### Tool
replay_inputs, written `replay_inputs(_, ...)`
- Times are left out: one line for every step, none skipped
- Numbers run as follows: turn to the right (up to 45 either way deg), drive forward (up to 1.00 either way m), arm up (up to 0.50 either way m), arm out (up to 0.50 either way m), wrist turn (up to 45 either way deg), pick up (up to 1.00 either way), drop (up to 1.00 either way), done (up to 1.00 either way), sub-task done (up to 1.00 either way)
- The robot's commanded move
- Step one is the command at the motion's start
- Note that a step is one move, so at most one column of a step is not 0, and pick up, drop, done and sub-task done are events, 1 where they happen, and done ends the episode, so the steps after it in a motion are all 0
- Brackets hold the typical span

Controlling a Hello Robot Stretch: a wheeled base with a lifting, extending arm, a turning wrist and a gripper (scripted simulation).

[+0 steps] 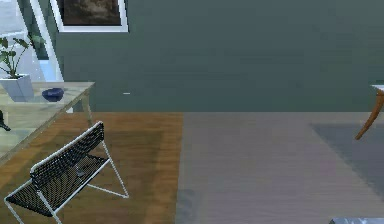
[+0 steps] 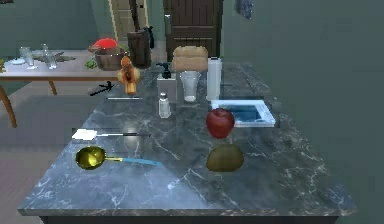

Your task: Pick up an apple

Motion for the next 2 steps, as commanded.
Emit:
replay_inputs(0.0,0.00,0.50,0.00,0.0,0.00,0.00,0.00,0.00)
replay_inputs(0.0,0.00,0.38,0.00,0.0,0.00,0.00,0.00,0.00)
